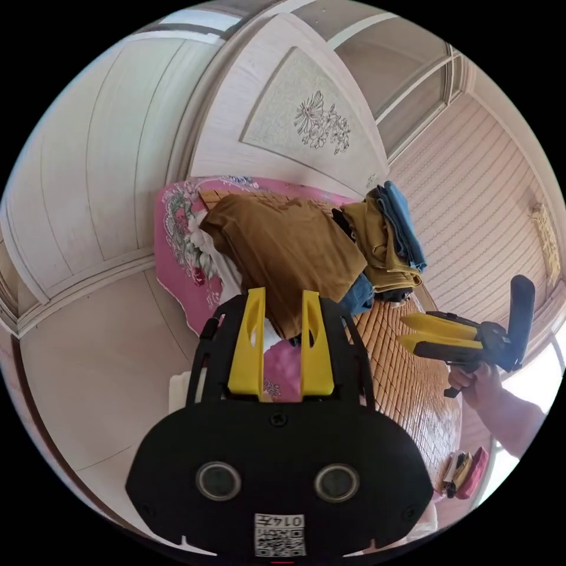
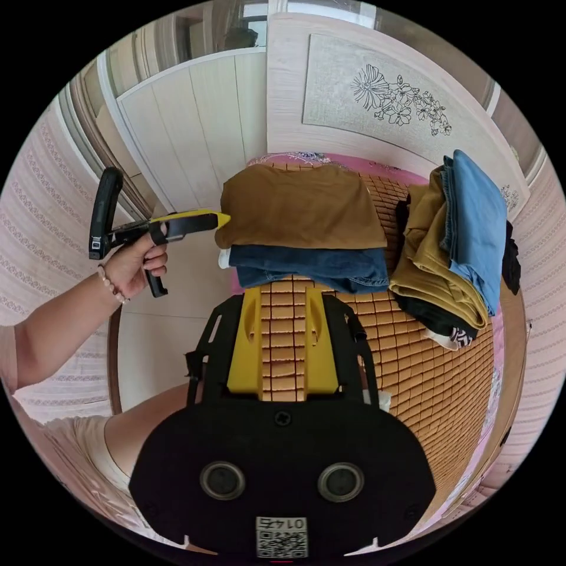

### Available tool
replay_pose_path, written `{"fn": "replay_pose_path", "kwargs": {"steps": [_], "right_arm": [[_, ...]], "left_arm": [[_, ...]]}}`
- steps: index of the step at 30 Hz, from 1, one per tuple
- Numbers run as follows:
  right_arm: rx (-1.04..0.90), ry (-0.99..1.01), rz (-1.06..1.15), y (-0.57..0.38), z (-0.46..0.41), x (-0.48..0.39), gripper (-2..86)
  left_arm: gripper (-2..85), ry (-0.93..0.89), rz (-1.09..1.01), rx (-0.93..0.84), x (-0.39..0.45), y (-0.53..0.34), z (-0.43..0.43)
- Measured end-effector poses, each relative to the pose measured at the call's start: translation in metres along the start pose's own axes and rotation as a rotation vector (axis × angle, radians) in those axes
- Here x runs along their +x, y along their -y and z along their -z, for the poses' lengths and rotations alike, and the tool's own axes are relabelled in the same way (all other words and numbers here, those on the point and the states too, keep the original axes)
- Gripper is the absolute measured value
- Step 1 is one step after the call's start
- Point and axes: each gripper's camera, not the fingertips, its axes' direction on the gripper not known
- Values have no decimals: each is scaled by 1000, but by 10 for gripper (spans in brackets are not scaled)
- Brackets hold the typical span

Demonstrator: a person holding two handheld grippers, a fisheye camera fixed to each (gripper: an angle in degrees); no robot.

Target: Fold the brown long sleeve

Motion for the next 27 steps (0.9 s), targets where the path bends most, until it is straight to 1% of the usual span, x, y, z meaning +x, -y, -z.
{"fn": "replay_pose_path", "kwargs": {"steps": [1,2,3,5,6,7,9,10,12,13,15,17,18,19,21,23,25,27], "right_arm": [[-8,32,-26,12,-10,6,111],[-11,53,-42,16,-15,10,111],[-11,99,-76,22,-21,17,112],[24,167,-113,26,-22,26,112],[54,211,-128,26,-18,30,112],[86,250,-137,23,-13,33,112],[109,264,-165,16,-9,38,110],[90,260,-185,9,-10,41,107],[29,303,-225,-6,-15,47,84],[-18,382,-248,-21,-17,50,46],[-32,470,-230,-51,-9,48,15],[11,462,-200,-90,12,43,3],[25,486,-192,-117,29,43,-2],[51,502,-200,-146,47,45,-6],[95,505,-236,-188,77,49,-8],[106,462,-270,-224,99,52,-9],[94,393,-327,-255,115,60,-10],[135,361,-378,-263,131,74,-10]], "left_arm": [[46,-32,21,-76,-4,7,-13],[26,-28,35,-96,-5,9,-16],[3,-28,20,-83,-4,12,-11],[-5,-58,-32,-7,5,11,10],[-7,-102,-102,54,17,7,27],[-8,-123,-191,67,34,1,40],[-9,-163,-313,56,60,-12,51],[-10,-194,-362,40,73,-23,56],[-10,-273,-382,-16,88,-37,60],[-10,-321,-397,-49,96,-47,65],[-10,-335,-434,-109,109,-64,72],[-10,-404,-464,-149,120,-80,84],[-10,-480,-478,-175,129,-89,93],[-10,-544,-497,-189,139,-98,103],[-10,-599,-547,-212,161,-112,113],[-10,-621,-601,-214,184,-124,115],[-10,-617,-603,-234,214,-127,104],[-10,-607,-617,-188,237,-117,100]]}}
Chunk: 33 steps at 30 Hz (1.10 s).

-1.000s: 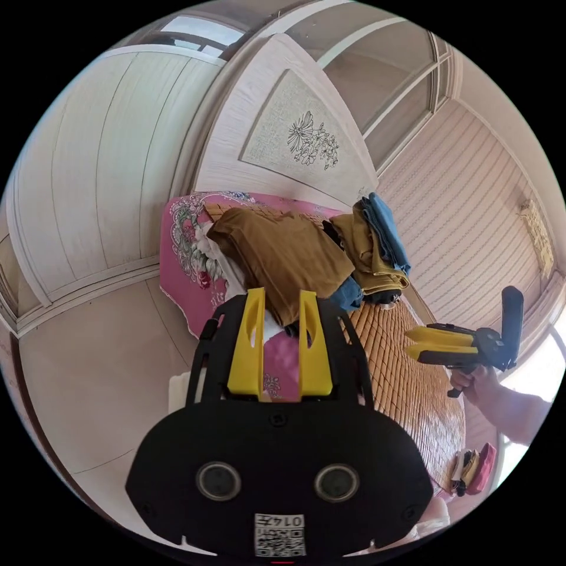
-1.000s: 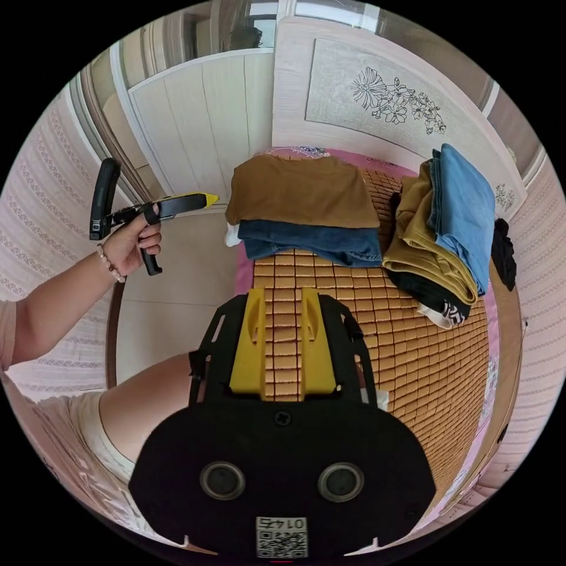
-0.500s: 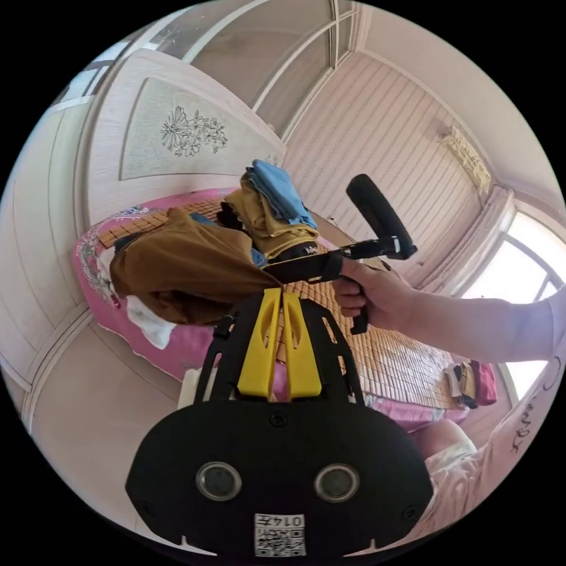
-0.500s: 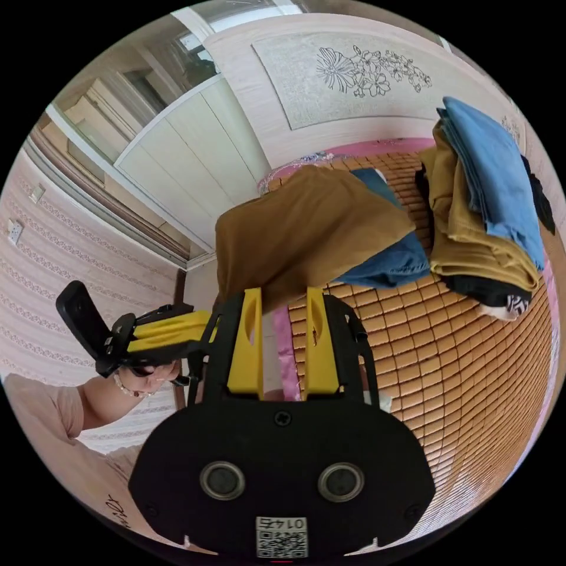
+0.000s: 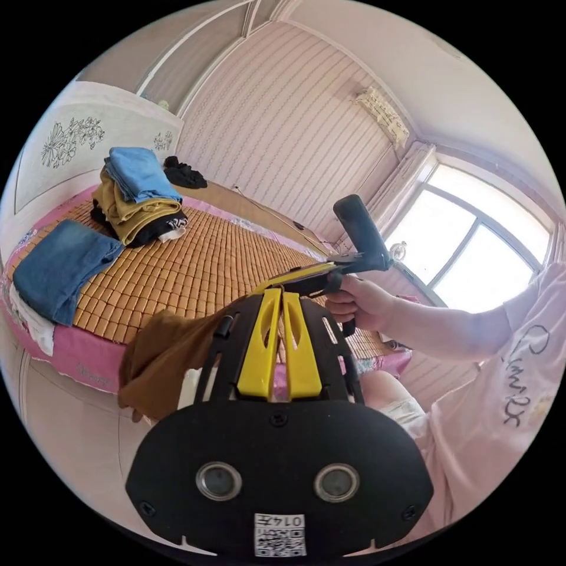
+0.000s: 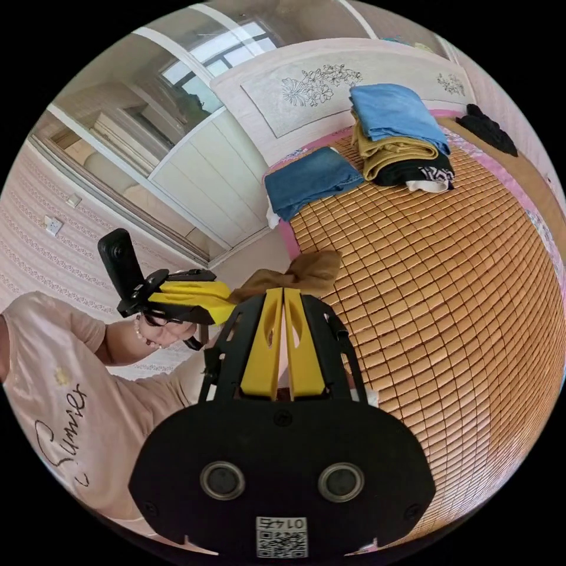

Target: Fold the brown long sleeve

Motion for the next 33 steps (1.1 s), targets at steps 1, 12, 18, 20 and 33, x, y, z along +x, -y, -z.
{"fn": "replay_pose_path", "kwargs": {"steps": [1,12,18,20,33], "right_arm": [[53,7,-23,6,18,5,-10],[725,-47,-37,-32,269,10,-9],[498,-264,-431,-215,250,75,-1],[285,-348,-617,-262,220,99,4],[231,-516,-1064,-350,236,196,118]], "left_arm": [[-10,17,-17,41,4,19,-1],[-10,-152,-401,171,127,188,-13],[-7,-460,-353,-308,166,106,-190],[-7,-462,-260,-486,157,63,-238],[46,-115,-76,-702,106,34,-325]]}}
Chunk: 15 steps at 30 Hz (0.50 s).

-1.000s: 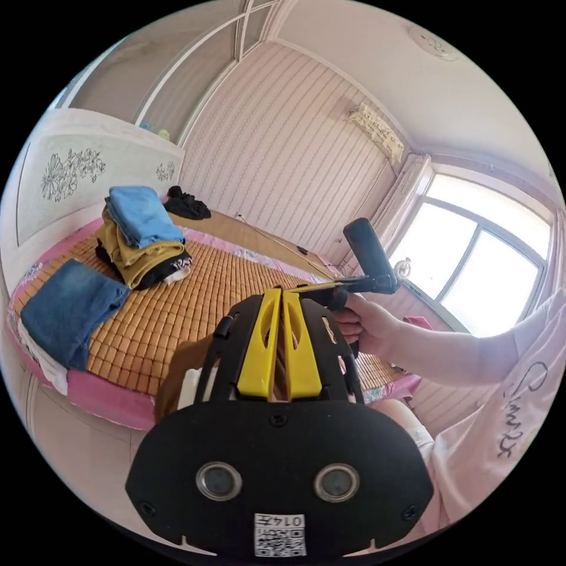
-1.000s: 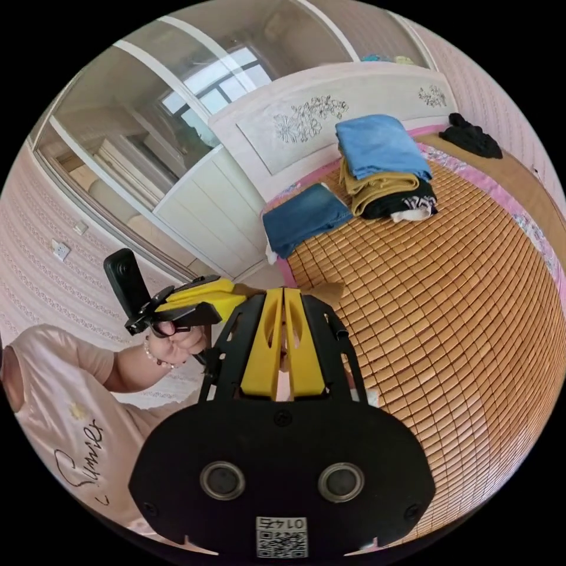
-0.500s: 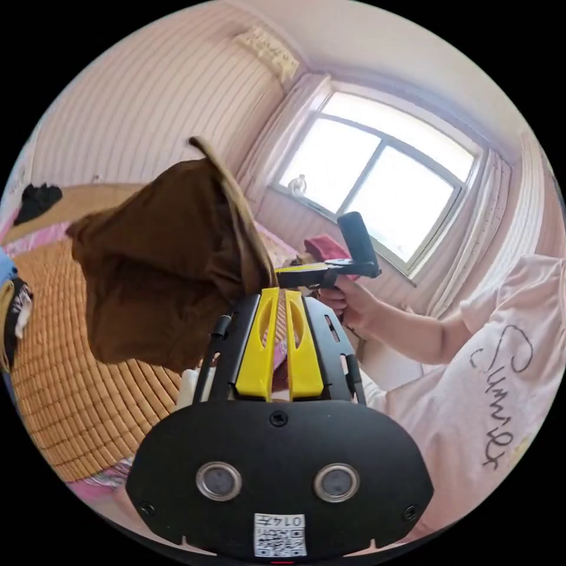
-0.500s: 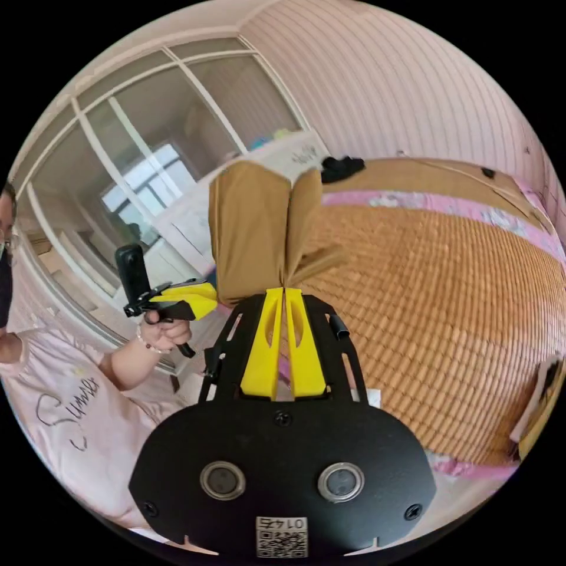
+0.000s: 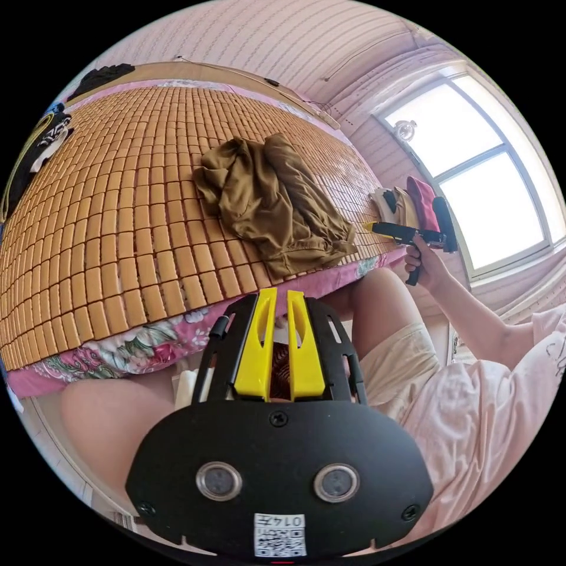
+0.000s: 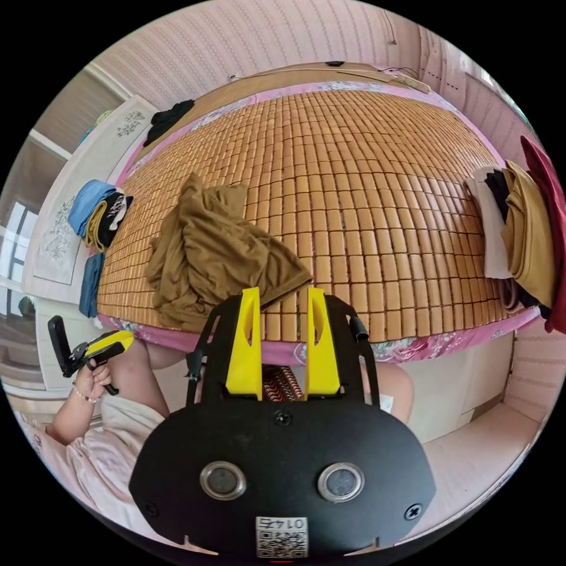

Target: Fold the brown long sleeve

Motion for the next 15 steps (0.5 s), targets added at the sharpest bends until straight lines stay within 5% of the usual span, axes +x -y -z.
{"fn": "replay_pose_path", "kwargs": {"steps": [5,8,15], "right_arm": [[-84,-37,-3,37,-20,8,102],[-96,-87,33,40,-12,6,19],[-11,244,123,21,69,35,-5]], "left_arm": [[69,64,21,-7,11,45,-30],[63,59,41,-57,21,74,-57],[-8,151,43,-61,42,108,-53]]}}
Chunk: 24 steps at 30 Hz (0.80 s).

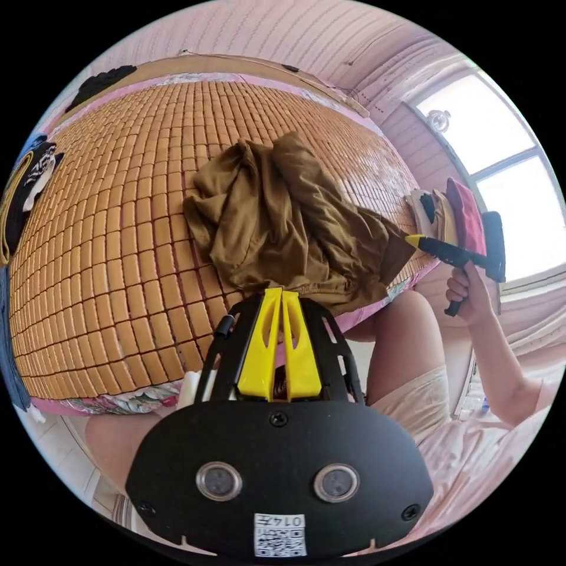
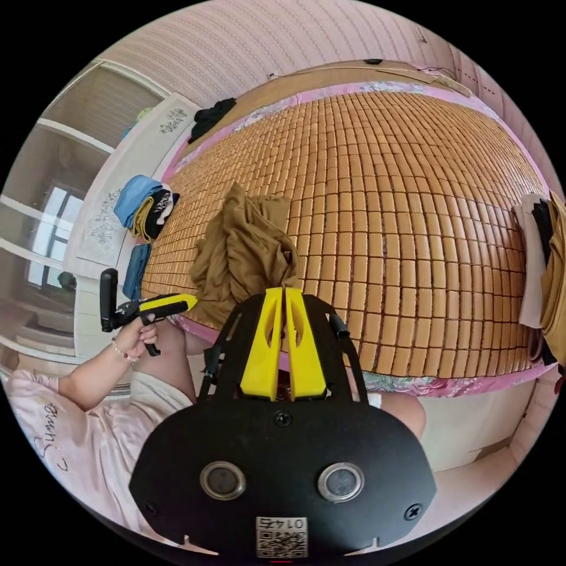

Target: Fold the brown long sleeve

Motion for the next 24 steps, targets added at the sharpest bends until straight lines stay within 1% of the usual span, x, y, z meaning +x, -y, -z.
{"fn": "replay_pose_path", "kwargs": {"steps": [2,3,4,5,7,8,10,11,12,13,14,15,16,17,18,19,20,22,24], "right_arm": [[25,-46,57,0,27,-6,-5],[54,-13,97,6,48,-12,-5],[119,62,148,13,74,-20,-5],[156,94,172,17,89,-24,-5],[313,154,245,25,149,-40,-5],[352,162,250,24,163,-42,-4],[499,189,191,3,205,-31,-3],[534,194,155,-6,211,-24,-3],[586,178,64,-26,217,-6,-2],[605,110,-46,-47,216,14,-1],[597,66,-100,-56,213,25,-1],[537,-4,-204,-73,203,48,0],[458,-24,-296,-88,191,70,1],[424,-17,-327,-95,185,80,1],[365,11,-377,-109,175,96,1],[334,31,-405,-121,168,106,2],[324,35,-414,-126,166,109,2],[299,27,-423,-140,165,115,2],[290,37,-416,-144,168,118,2]], "left_arm": [[-9,5,-28,108,4,14,36],[-9,26,-72,176,10,28,64],[-9,53,-113,249,18,43,92],[-9,65,-133,287,22,51,106],[-9,72,-159,433,36,87,160],[-9,67,-152,492,40,95,175],[-8,20,-108,725,59,123,230],[-8,15,-108,768,66,129,239],[-6,10,-129,818,80,141,250],[-3,3,-149,808,91,152,251],[-1,-1,-157,786,96,158,247],[12,-10,-168,723,103,164,233],[22,-27,-180,645,107,162,211],[26,-33,-197,605,109,159,197],[35,-14,-233,518,112,147,163],[45,34,-275,409,114,131,124],[48,60,-300,353,115,122,104],[59,133,-372,126,118,78,32],[67,148,-430,7,128,44,-7]]}}
